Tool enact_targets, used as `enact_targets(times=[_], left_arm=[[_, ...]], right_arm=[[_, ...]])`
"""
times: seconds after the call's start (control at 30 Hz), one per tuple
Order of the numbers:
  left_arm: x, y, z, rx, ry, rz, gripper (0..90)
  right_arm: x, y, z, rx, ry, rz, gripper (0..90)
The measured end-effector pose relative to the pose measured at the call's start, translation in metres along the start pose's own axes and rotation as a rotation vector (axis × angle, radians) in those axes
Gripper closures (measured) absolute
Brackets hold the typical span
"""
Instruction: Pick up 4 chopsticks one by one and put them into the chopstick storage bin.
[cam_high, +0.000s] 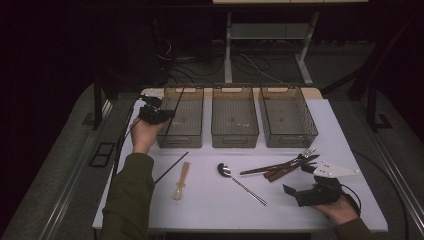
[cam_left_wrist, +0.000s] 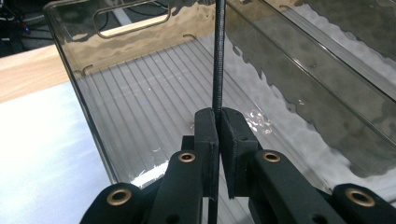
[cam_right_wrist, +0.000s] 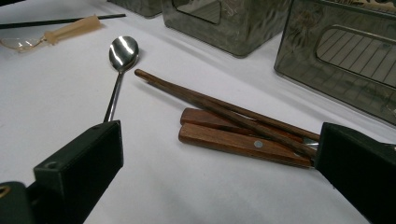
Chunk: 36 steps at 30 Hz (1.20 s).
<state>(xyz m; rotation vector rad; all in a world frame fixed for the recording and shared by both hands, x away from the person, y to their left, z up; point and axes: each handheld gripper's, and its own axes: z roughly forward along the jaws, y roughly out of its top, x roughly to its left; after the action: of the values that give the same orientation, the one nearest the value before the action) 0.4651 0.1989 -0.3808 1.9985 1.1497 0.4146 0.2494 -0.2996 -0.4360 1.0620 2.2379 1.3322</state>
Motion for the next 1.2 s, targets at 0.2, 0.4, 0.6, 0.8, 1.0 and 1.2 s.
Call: enact_targets(times=[0.2, 0.4, 0.6, 0.8, 1.0, 1.2], left_arm=[[0.0, -0.001, 0.004, -0.007, 0.024, -0.003, 79.1], [-0.004, 0.001, -0.001, -0.024, 0.013, 0.013, 70.2], [-0.009, 0.003, -0.014, -0.053, -0.011, 0.033, 61.3], [-0.014, -0.003, -0.036, -0.097, -0.044, 0.022, 54.1], [-0.026, -0.018, -0.06, -0.12, -0.051, 0.034, 48.6], [-0.039, -0.044, -0.081, -0.106, -0.047, 0.053, 45.8]], right_arm=[[-0.001, 0.0, -0.001, 0.001, 0.0, 0.001, 0.5], [0.0, 0.0, -0.001, 0.002, 0.001, -0.001, 0.5], [0.0, 0.0, -0.001, 0.002, 0.0, -0.001, 0.5], [0.0, 0.0, -0.001, 0.0, 0.001, 0.001, 0.5], [0.0, 0.0, -0.001, -0.001, -0.002, 0.002, 0.5], [0.0, 0.0, -0.001, -0.001, -0.002, 0.002, 0.5]])
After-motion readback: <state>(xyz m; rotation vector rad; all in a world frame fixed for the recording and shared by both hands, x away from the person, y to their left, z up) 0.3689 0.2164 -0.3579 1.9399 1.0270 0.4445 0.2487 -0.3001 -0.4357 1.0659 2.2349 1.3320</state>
